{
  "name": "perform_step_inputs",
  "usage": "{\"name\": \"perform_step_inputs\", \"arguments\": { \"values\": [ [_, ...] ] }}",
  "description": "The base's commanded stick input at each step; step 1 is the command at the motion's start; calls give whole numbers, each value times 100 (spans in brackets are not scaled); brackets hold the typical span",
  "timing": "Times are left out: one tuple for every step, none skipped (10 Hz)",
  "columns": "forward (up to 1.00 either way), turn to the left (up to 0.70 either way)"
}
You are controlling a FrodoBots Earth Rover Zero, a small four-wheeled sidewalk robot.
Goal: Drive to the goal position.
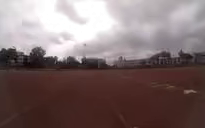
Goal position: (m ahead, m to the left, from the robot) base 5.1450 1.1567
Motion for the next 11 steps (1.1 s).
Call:
{"name": "perform_step_inputs", "arguments": {
  "values": [
    [70,0],
    [70,0],
    [70,0],
    [70,0],
    [70,0],
    [70,0],
    [70,0],
    [70,0],
    [70,0],
    [70,0],
    [70,0]
  ]
}}
